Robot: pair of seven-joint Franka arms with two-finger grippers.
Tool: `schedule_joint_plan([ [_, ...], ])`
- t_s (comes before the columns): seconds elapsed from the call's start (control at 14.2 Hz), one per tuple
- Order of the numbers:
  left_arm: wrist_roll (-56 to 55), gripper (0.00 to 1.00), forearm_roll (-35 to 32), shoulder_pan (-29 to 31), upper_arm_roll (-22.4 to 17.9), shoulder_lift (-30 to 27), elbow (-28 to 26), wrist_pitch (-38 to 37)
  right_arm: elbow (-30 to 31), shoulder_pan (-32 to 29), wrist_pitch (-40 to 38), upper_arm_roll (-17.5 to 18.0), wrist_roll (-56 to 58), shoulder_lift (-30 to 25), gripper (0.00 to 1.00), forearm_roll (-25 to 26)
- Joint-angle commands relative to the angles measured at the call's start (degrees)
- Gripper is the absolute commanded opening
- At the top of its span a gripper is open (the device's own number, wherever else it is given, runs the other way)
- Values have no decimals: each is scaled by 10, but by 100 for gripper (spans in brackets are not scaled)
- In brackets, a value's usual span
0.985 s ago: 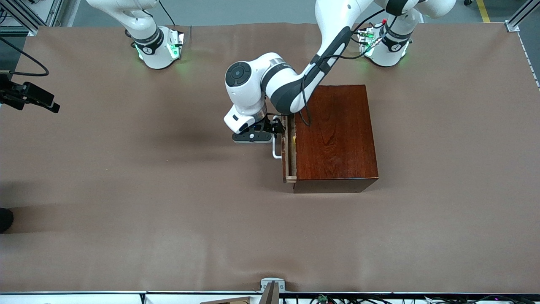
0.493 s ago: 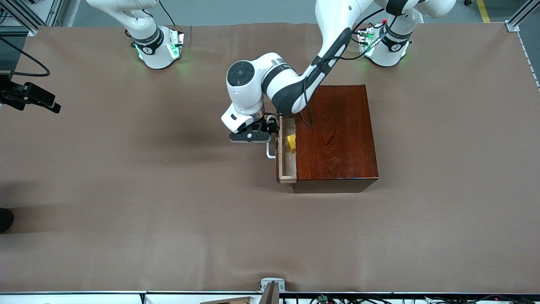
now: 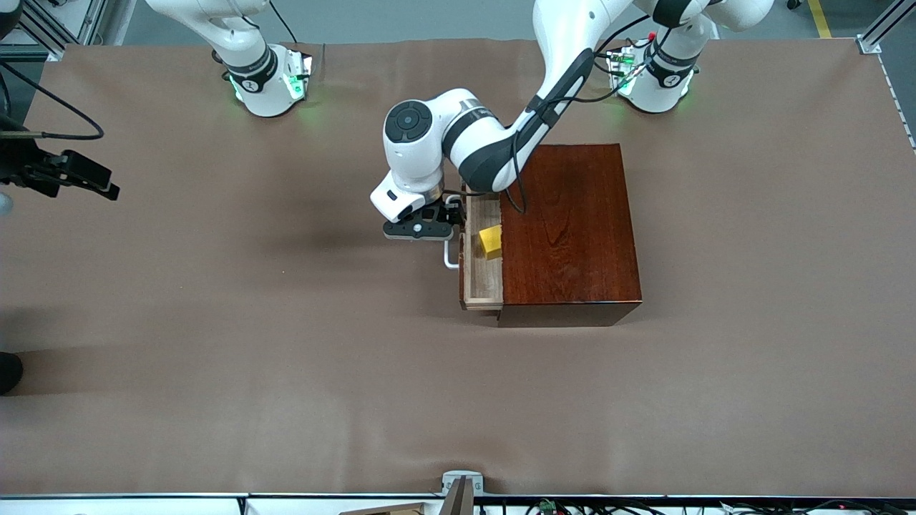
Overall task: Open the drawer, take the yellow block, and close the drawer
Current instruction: 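Pull the drawer open by its handle with the left gripper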
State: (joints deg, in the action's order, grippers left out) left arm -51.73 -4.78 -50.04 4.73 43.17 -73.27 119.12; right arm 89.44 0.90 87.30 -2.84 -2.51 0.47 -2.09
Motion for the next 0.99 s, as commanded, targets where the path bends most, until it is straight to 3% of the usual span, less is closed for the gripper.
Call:
schedule_joint_plan([
  [0.0,4,100,14,-3,16,12,17,23,-2,2,6,-2,-8,0,100,-12],
  [0.91,50,100,37,-4,38,36,18,67,-8,2,11,-2,-9,13,100,-12],
])
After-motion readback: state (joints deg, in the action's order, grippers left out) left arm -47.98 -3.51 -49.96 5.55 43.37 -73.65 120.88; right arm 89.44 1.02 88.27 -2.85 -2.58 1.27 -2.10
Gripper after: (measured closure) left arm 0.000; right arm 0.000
